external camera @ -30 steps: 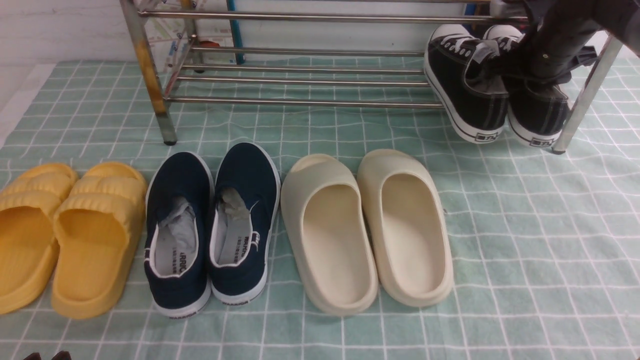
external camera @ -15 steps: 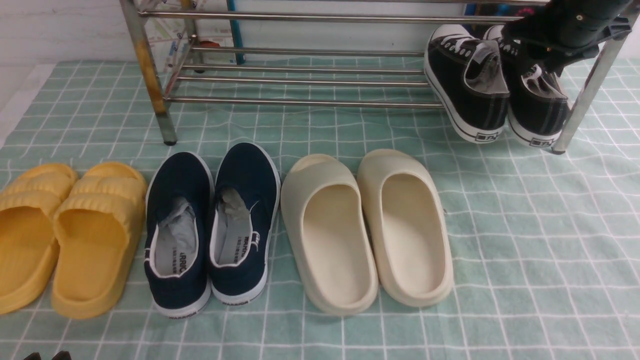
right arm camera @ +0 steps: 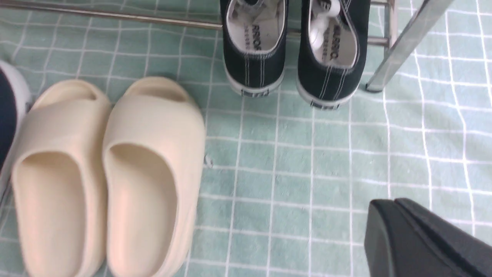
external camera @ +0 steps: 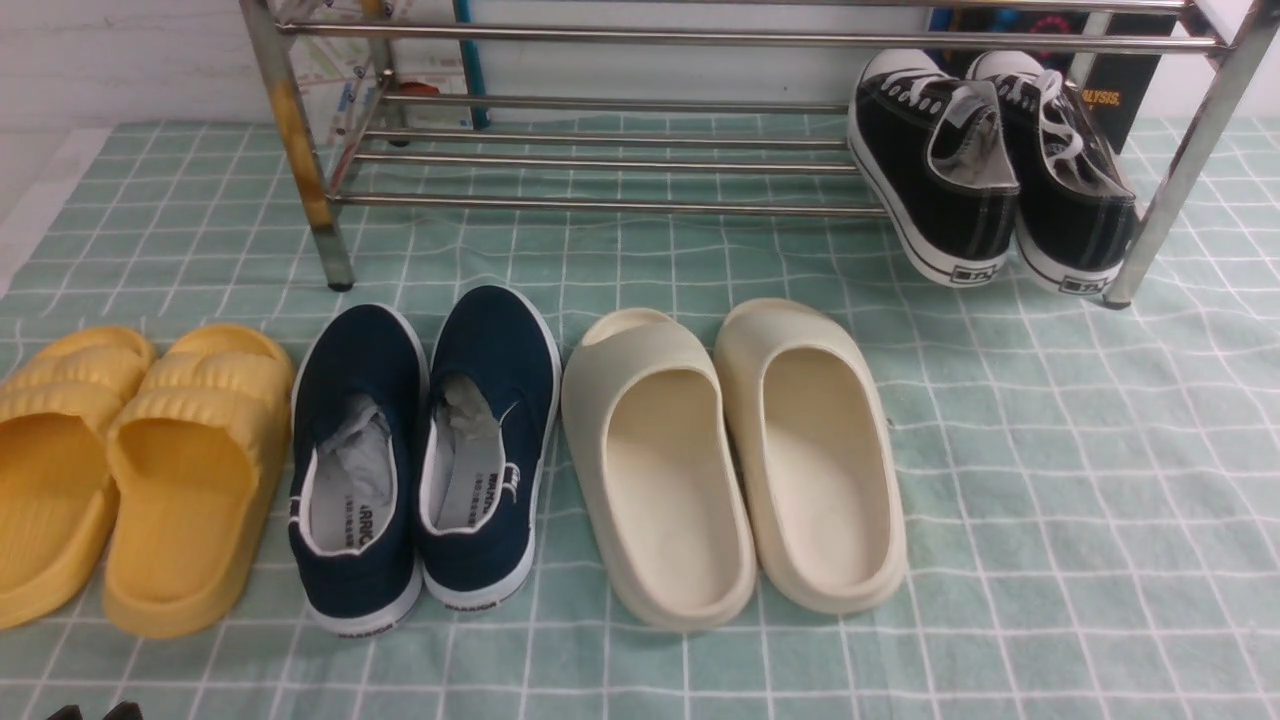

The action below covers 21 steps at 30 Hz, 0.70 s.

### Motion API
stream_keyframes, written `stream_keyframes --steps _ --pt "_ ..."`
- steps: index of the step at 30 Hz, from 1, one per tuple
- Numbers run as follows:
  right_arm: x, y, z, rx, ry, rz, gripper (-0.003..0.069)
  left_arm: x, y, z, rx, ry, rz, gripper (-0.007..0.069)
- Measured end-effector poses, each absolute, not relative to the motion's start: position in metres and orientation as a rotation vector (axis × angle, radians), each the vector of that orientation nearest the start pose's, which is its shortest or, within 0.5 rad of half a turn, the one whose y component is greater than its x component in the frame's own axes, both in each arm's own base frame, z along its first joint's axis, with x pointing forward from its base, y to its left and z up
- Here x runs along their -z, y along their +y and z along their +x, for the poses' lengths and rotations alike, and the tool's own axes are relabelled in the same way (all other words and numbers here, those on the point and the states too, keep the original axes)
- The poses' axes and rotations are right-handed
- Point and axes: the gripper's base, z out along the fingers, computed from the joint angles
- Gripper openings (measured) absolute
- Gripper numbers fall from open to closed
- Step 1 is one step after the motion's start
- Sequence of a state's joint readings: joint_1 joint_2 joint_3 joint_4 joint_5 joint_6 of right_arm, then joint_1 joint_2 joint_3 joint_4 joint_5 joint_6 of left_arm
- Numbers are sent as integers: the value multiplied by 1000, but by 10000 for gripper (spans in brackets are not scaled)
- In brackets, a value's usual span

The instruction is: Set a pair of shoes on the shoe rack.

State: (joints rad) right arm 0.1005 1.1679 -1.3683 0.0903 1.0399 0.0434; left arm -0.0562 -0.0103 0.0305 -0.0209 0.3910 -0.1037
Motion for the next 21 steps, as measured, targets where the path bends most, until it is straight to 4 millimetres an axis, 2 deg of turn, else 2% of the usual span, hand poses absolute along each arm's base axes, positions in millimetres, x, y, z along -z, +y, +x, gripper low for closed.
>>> stream_keyframes --steps 1,3,5,6,7,8,10,12,13,14,16,21 --pt "-426 29 219 -190 2327 -52 -3 -168 -4 52 130 1896 -58 238" --pt "-408 27 183 -223 2274 -39 -3 -168 -4 52 130 1896 -58 238" --pt "-381 24 152 -238 2192 -20 -3 -168 -4 52 130 1896 -58 238" --pt "-363 22 137 -239 2130 -9 -3 -168 -4 52 130 1896 -58 238" --pt "-327 18 114 -235 2023 9 -3 -168 -4 52 130 1896 -58 238" --pt "-325 18 113 -235 1988 13 -3 -168 -4 52 130 1896 -58 238" --pt "-279 13 94 -226 1853 36 -3 -168 -4 52 130 1896 -58 238" --pt "-255 10 84 -221 1742 49 -3 -168 -4 52 130 1896 -58 238" --pt "-256 10 83 -222 1721 49 -3 -168 -4 52 130 1896 -58 238" --pt "-244 9 76 -218 1653 52 -3 -168 -4 52 130 1896 -58 238" --pt "-235 7 68 -218 1592 52 -3 -168 -4 52 130 1896 -58 238" --pt "-224 6 54 -232 1474 59 -2 -168 -4 52 130 1897 -58 238"
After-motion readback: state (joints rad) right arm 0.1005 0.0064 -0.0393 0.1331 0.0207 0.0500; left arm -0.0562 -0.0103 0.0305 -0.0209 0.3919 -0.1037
